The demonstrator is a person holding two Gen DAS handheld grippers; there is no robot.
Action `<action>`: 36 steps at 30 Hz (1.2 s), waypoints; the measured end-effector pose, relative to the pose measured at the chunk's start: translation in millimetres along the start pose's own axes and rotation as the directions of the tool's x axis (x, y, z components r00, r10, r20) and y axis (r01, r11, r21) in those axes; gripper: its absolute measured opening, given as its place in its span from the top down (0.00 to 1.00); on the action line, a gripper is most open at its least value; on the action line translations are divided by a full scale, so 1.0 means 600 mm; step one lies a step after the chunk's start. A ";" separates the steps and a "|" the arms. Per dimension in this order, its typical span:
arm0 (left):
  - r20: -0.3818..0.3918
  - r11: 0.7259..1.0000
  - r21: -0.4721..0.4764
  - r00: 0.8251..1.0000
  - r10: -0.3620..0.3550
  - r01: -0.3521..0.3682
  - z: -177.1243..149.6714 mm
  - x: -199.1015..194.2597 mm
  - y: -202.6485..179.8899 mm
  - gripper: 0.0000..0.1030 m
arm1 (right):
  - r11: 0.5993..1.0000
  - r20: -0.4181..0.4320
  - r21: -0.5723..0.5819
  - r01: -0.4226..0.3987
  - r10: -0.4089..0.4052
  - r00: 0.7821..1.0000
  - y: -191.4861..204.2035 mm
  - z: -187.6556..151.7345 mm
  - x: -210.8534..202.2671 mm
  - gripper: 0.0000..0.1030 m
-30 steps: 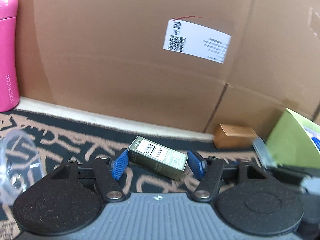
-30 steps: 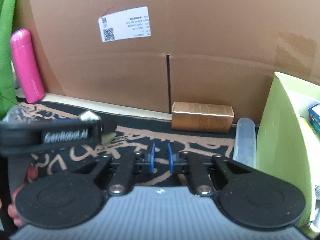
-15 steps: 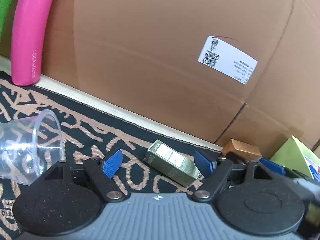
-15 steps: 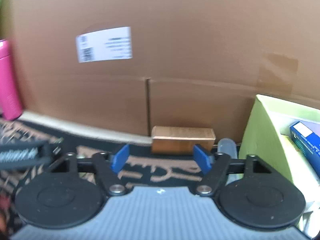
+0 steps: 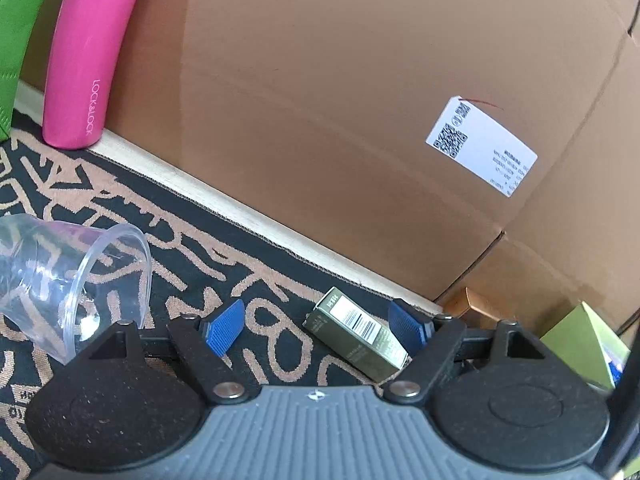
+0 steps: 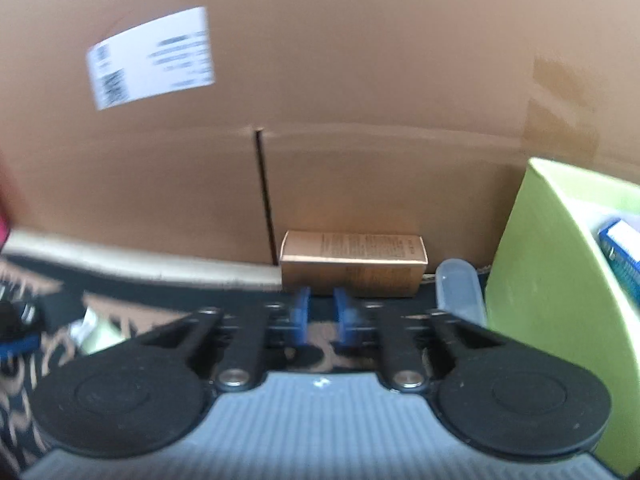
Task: Organize objects
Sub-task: 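Grasp the small copper box with the right tool, then grasp the olive-green box with the left tool while the right tool holds the copper box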
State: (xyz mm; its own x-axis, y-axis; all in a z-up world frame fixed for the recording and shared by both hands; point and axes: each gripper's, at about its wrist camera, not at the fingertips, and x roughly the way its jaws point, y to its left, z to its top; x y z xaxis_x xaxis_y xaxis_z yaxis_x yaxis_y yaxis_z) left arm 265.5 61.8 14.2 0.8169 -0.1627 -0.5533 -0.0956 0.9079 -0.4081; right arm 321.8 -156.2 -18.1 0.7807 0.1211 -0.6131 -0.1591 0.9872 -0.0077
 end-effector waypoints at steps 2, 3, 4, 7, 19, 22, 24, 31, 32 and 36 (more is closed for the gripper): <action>-0.002 1.000 0.012 1.000 0.005 -0.005 -0.002 0.000 -0.003 0.20 | 0.998 -0.002 -0.054 -0.021 0.021 1.000 -0.002 -0.010 -0.010 0.88; -0.002 1.000 0.017 1.000 0.007 -0.007 -0.003 0.000 -0.005 0.20 | 0.997 0.004 -0.066 -0.036 0.037 0.999 -0.004 -0.014 -0.016 0.88; 0.000 1.000 0.020 1.000 0.010 -0.010 -0.004 0.001 -0.006 0.20 | 0.997 0.000 -0.062 -0.047 0.047 0.999 -0.007 -0.015 -0.023 0.88; 0.009 1.000 0.025 1.000 0.018 -0.019 -0.009 0.000 -0.009 0.20 | 0.998 0.003 -0.033 -0.053 0.053 0.999 -0.009 -0.011 -0.036 0.86; 0.015 1.000 -0.012 1.000 0.017 -0.017 -0.005 -0.001 0.000 0.20 | 0.991 0.086 -0.100 0.084 -0.076 0.993 0.006 0.047 0.016 0.19; 0.016 1.000 0.001 1.000 0.022 -0.022 -0.007 -0.001 -0.004 0.19 | 0.985 0.054 -0.127 0.119 -0.113 0.992 -0.004 0.049 0.039 0.10; 0.016 1.000 0.008 1.000 0.023 -0.023 -0.006 0.003 -0.005 0.19 | 0.981 0.027 -0.148 0.127 -0.124 0.992 -0.005 0.054 0.051 0.03; 0.015 0.999 0.024 1.000 0.022 -0.022 -0.007 0.003 -0.005 0.18 | 0.988 -0.027 -0.129 0.086 -0.090 0.996 -0.039 0.068 0.057 0.35; 0.015 0.999 0.034 1.000 0.024 -0.024 -0.008 0.004 -0.006 0.18 | 0.994 -0.033 -0.108 0.024 -0.028 0.999 -0.049 0.065 0.051 0.48; 0.014 0.997 0.070 1.000 0.023 -0.024 -0.012 0.004 -0.014 0.18 | 0.992 -0.008 -0.100 -0.073 0.073 0.997 -0.064 0.043 0.025 0.60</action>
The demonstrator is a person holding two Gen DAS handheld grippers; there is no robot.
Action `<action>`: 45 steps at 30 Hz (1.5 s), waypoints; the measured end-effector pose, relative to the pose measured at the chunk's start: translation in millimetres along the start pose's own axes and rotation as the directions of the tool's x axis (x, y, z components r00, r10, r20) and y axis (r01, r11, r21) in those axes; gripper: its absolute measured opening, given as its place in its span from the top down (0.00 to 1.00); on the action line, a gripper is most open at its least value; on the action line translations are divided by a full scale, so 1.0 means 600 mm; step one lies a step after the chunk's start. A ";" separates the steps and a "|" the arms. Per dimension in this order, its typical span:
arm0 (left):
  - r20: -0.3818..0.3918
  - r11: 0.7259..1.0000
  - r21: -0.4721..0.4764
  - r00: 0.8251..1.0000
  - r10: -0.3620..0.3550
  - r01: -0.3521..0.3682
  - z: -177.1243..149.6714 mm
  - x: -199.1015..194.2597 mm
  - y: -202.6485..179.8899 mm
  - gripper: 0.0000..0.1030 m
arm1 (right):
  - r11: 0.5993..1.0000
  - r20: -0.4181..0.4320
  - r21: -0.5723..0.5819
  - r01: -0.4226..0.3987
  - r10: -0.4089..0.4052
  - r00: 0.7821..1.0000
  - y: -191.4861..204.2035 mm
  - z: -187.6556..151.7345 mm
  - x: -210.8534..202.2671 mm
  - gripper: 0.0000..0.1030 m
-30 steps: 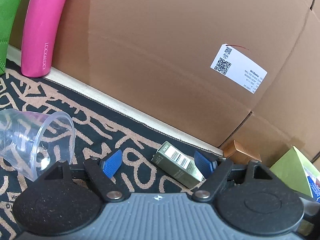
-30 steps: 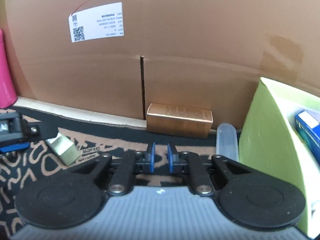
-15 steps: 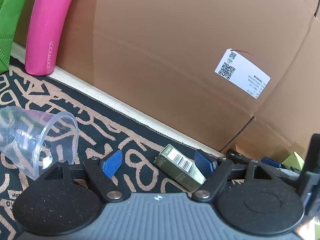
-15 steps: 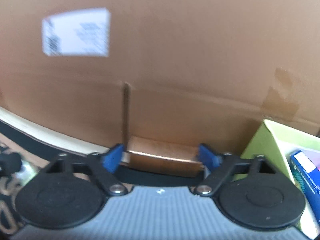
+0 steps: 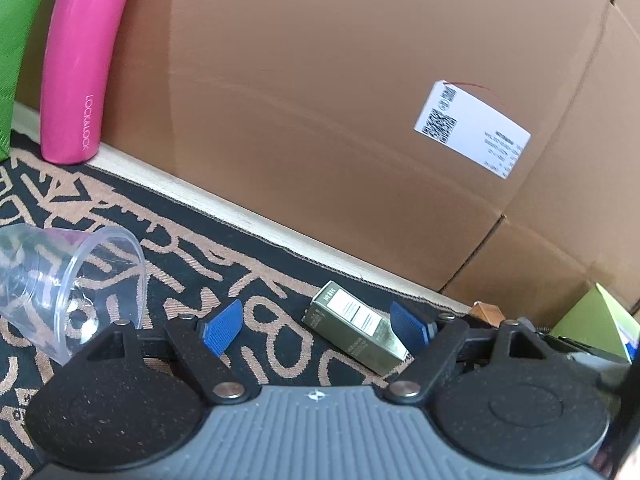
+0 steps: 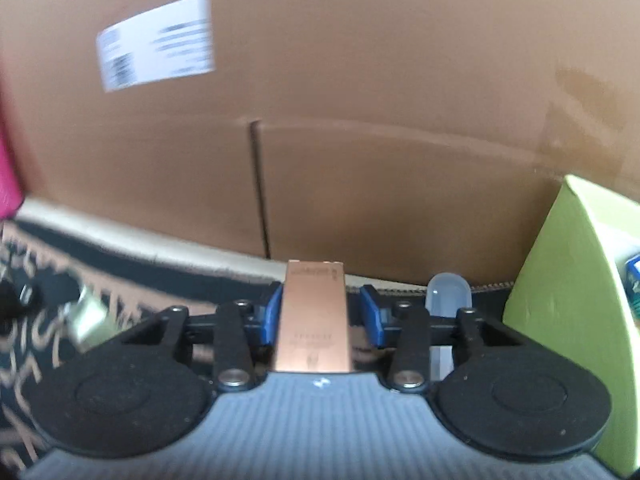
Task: Organize objects
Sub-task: 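Grasp the olive-green box with the left tool while the right tool holds the copper box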
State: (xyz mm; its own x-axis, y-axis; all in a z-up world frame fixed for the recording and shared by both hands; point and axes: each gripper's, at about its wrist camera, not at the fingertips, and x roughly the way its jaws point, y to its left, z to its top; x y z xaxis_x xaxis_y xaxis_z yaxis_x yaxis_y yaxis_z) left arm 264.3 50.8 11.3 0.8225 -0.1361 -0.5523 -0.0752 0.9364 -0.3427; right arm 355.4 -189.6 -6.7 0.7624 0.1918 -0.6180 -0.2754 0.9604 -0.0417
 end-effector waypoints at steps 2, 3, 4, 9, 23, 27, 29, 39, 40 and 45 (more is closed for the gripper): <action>-0.001 1.000 0.010 1.000 -0.005 0.005 0.000 0.000 -0.002 0.18 | 0.999 0.001 -0.020 -0.026 0.026 1.000 0.002 -0.004 -0.009 0.66; -0.001 1.000 0.011 1.000 -0.008 0.008 0.000 0.000 -0.001 0.18 | 0.999 0.002 -0.029 -0.030 0.030 1.000 0.002 -0.005 -0.013 0.66; -0.001 1.000 0.011 1.000 -0.010 0.010 0.000 0.000 0.000 0.18 | 0.999 0.009 -0.044 -0.030 0.030 0.999 0.003 -0.006 -0.017 0.66; -0.006 0.999 0.025 0.999 -0.033 0.034 0.000 0.002 -0.003 0.19 | 0.995 0.013 -0.032 -0.098 0.098 0.995 -0.010 -0.017 -0.041 0.66; -0.180 0.875 0.262 0.912 -0.370 0.407 -0.017 0.012 -0.038 0.34 | 0.982 0.018 -0.141 -0.127 0.131 0.991 0.085 -0.105 -0.159 0.68; -0.172 0.915 0.196 0.931 -0.321 0.352 -0.017 0.009 -0.040 0.29 | 0.983 0.018 -0.129 -0.134 0.137 0.990 0.092 -0.125 -0.174 0.68; -0.160 0.933 0.130 0.936 -0.314 0.335 -0.014 0.007 -0.036 0.18 | 0.987 0.018 -0.098 -0.125 0.127 0.992 0.078 -0.135 -0.166 0.67; -0.125 0.915 0.286 0.958 -0.258 0.283 -0.039 -0.005 -0.071 0.10 | 0.992 0.016 -0.052 -0.113 0.114 0.993 0.063 -0.131 -0.145 0.49; -0.125 0.914 0.284 0.956 -0.265 0.290 -0.039 -0.005 -0.069 0.14 | 0.992 0.017 -0.039 -0.118 0.119 0.993 0.059 -0.129 -0.142 0.49; -0.162 0.891 0.217 0.915 -0.370 0.399 -0.032 -0.005 -0.057 0.58 | 0.989 0.013 -0.053 -0.138 0.139 0.990 0.063 -0.125 -0.136 0.63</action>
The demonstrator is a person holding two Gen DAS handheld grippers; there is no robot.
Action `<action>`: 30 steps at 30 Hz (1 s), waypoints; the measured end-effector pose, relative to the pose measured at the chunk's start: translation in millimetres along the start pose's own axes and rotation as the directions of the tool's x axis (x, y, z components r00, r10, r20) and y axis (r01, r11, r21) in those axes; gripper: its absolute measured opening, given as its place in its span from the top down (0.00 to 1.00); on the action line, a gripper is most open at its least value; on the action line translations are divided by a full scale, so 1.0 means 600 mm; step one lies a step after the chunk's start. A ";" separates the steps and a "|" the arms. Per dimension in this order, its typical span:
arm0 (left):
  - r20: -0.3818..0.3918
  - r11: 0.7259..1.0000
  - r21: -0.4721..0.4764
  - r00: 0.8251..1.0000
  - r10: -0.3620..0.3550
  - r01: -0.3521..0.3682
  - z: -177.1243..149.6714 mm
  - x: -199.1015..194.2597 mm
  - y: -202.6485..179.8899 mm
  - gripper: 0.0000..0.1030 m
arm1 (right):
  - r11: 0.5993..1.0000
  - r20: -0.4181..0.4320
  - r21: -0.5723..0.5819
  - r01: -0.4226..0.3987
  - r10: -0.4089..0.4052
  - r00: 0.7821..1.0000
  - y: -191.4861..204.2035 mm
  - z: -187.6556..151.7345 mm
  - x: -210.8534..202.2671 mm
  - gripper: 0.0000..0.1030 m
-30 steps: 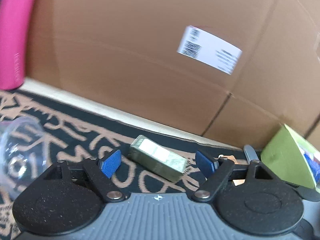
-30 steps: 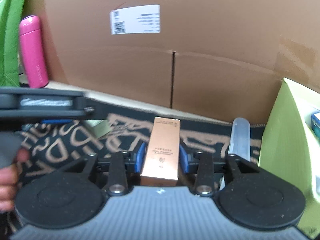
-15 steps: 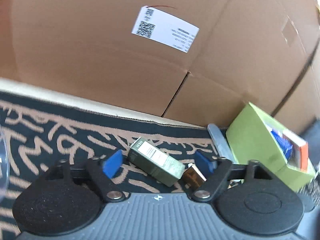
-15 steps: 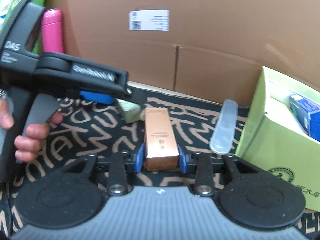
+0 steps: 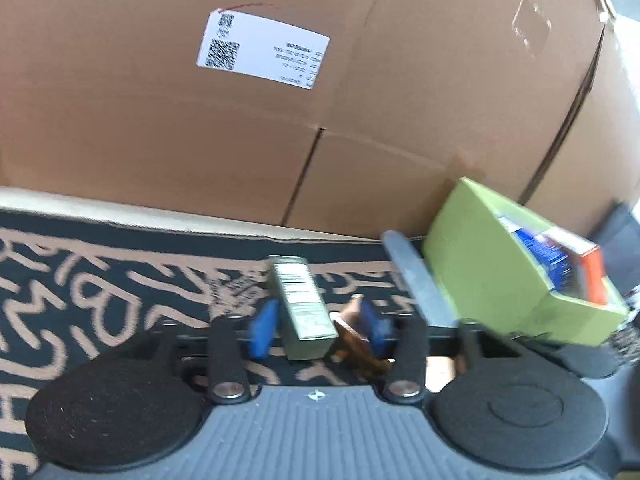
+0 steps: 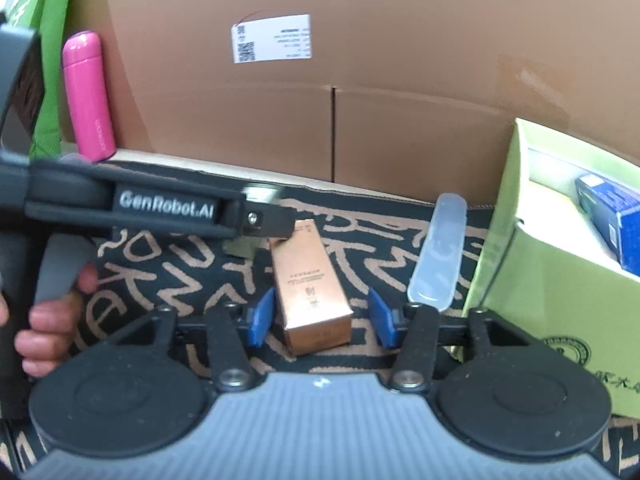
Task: Organize objects
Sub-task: 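Grasp the olive-green box with the left tool while the right tool holds the copper box, then carry the green box and copper box into the light-green box while opening both tools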
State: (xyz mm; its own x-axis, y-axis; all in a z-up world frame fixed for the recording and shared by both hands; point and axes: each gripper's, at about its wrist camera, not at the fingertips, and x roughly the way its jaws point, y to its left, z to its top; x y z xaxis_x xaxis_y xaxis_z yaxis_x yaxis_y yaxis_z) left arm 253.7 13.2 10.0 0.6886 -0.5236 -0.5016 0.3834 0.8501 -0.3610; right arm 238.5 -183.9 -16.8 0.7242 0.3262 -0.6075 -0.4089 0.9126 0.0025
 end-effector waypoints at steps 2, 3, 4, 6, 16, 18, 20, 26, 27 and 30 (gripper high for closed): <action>0.005 1.000 0.008 1.000 0.005 -0.005 -0.001 0.001 0.000 0.59 | 1.000 0.001 -0.029 -0.003 0.003 1.000 0.007 -0.001 -0.003 0.65; 0.006 1.000 0.007 1.000 0.006 -0.006 -0.001 0.000 0.001 0.59 | 0.999 0.000 -0.046 -0.001 0.001 1.000 0.010 -0.003 -0.005 0.67; 0.005 1.000 0.002 1.000 0.009 -0.009 -0.001 0.001 0.001 0.55 | 0.998 -0.001 -0.060 0.000 -0.001 1.000 0.013 -0.004 -0.007 0.67; 0.007 0.999 -0.011 0.999 0.034 -0.033 -0.004 0.003 0.000 0.45 | 0.998 -0.002 -0.061 0.006 -0.006 1.000 0.013 -0.007 -0.011 0.67; -0.003 0.993 0.096 0.998 0.070 -0.069 -0.010 0.019 -0.021 0.56 | 0.999 0.003 0.019 0.037 -0.037 0.999 -0.013 -0.009 -0.013 0.66; 0.002 0.988 0.122 0.996 0.090 -0.090 -0.012 0.026 -0.031 0.55 | 0.999 0.006 0.025 0.035 -0.035 0.999 -0.015 -0.009 -0.013 0.66; 0.005 0.985 0.136 0.994 0.108 -0.108 -0.012 0.031 -0.037 0.53 | 0.999 0.003 0.025 0.034 -0.034 0.999 -0.016 -0.008 -0.012 0.66; 0.032 0.982 0.142 0.992 0.124 -0.127 -0.008 0.017 -0.043 0.78 | 0.998 0.055 -0.012 0.058 -0.057 0.997 -0.006 -0.005 -0.031 0.69; 0.052 0.982 0.140 0.991 0.120 -0.126 -0.004 0.009 -0.046 0.78 | 0.998 0.073 -0.013 0.060 -0.059 0.996 -0.005 -0.003 -0.039 0.69; 0.109 0.987 0.121 0.990 0.090 -0.103 0.006 -0.017 -0.056 0.78 | 0.997 0.125 -0.008 0.070 -0.069 0.990 -0.008 0.002 -0.064 0.69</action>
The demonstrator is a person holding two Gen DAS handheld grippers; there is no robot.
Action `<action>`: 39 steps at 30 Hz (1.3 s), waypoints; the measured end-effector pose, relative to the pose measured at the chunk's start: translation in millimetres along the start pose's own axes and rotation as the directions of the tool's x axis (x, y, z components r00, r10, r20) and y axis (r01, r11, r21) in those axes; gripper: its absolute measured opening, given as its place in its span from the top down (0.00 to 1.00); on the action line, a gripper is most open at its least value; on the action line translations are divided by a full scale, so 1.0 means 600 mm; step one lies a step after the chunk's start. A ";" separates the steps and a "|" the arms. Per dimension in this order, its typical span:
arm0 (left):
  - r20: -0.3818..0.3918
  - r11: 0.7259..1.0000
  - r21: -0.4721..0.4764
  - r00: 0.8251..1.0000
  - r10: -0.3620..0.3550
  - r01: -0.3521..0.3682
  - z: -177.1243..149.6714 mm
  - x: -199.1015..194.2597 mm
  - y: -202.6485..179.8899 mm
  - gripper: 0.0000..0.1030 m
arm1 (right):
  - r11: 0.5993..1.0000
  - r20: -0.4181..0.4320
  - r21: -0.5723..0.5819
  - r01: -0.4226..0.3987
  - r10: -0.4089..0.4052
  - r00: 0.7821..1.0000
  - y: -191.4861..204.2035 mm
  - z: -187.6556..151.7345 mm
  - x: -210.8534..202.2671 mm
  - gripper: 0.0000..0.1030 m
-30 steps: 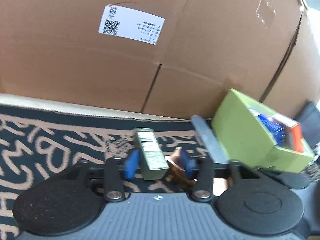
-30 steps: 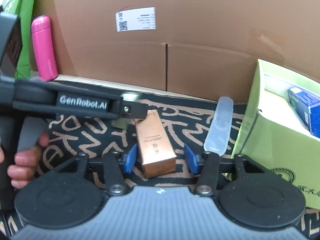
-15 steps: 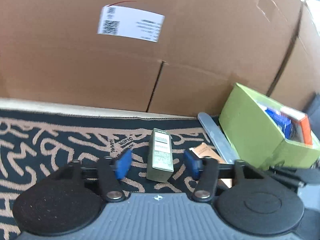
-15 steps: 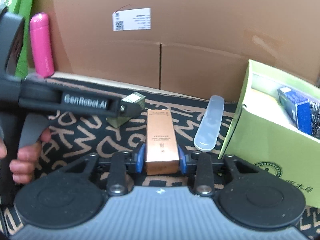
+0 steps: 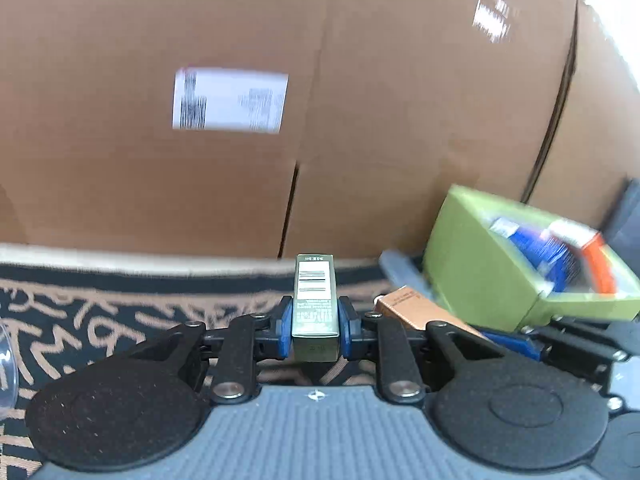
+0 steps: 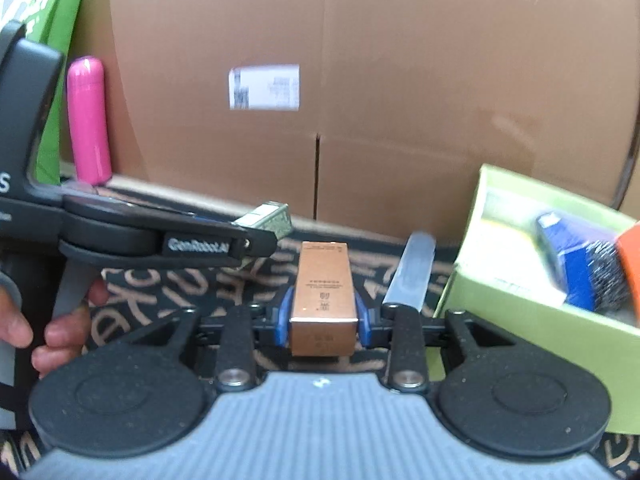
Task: Organize objects
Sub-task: 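Carry the green box and copper box into the light-green box while opening both tools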
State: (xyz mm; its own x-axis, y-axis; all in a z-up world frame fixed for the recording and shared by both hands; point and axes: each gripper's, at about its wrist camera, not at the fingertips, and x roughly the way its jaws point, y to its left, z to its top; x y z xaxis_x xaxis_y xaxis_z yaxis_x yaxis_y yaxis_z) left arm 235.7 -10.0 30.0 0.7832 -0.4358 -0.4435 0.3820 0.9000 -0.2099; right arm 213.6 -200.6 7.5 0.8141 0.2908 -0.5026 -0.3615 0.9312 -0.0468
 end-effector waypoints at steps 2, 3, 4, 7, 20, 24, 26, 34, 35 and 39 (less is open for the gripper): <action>0.032 1.000 -0.008 0.999 -0.006 0.006 0.008 -0.013 -0.013 0.78 | 1.000 0.038 0.005 0.009 -0.009 0.999 -0.005 0.007 -0.016 0.70; 0.046 1.000 -0.015 0.999 -0.010 0.011 0.012 -0.020 -0.018 0.78 | 1.000 0.063 0.008 0.013 -0.013 0.998 -0.008 0.011 -0.027 0.70; 0.055 1.000 -0.026 0.998 -0.016 0.017 0.017 -0.026 -0.024 0.78 | 1.000 0.089 0.012 0.017 -0.018 0.996 -0.012 0.015 -0.040 0.70; 0.081 0.996 -0.063 0.995 -0.053 0.058 0.030 -0.038 -0.044 0.78 | 0.998 0.188 0.039 0.054 -0.060 0.980 -0.031 0.027 -0.085 0.70; 0.072 0.980 -0.031 0.979 -0.193 0.195 0.060 0.015 -0.194 0.78 | 0.880 0.328 0.338 0.333 -0.442 0.835 -0.192 0.017 -0.199 0.69; 0.077 0.970 -0.024 0.968 -0.240 0.243 0.073 0.034 -0.231 0.78 | 0.818 0.293 0.445 0.364 -0.517 0.804 -0.243 0.000 -0.212 0.69; 0.075 0.965 -0.025 0.963 -0.259 0.261 0.076 0.045 -0.246 0.78 | 0.790 0.271 0.483 0.378 -0.545 0.793 -0.264 -0.008 -0.212 0.70; 0.018 0.956 -0.013 0.956 -0.293 0.293 0.064 0.092 -0.277 0.13 | 0.717 0.079 0.521 0.463 -0.581 0.810 -0.318 -0.033 -0.141 0.31; 0.029 0.962 -0.018 0.962 -0.273 0.273 0.060 0.092 -0.276 0.05 | 0.713 0.085 0.526 0.463 -0.586 0.806 -0.315 -0.036 -0.140 0.31; 0.057 0.973 0.000 0.972 -0.229 0.229 0.058 0.077 -0.269 0.04 | 0.699 0.140 0.470 0.539 -0.662 0.736 -0.287 -0.034 -0.146 0.00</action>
State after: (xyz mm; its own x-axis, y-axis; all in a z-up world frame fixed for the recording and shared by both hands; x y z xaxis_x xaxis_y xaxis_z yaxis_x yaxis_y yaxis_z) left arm 227.7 -175.4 73.6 0.7015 -0.6297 -0.3336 0.5513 0.7762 -0.3059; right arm 194.9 -390.9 41.8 0.9025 -0.3717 -0.2177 0.3997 0.9110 0.1016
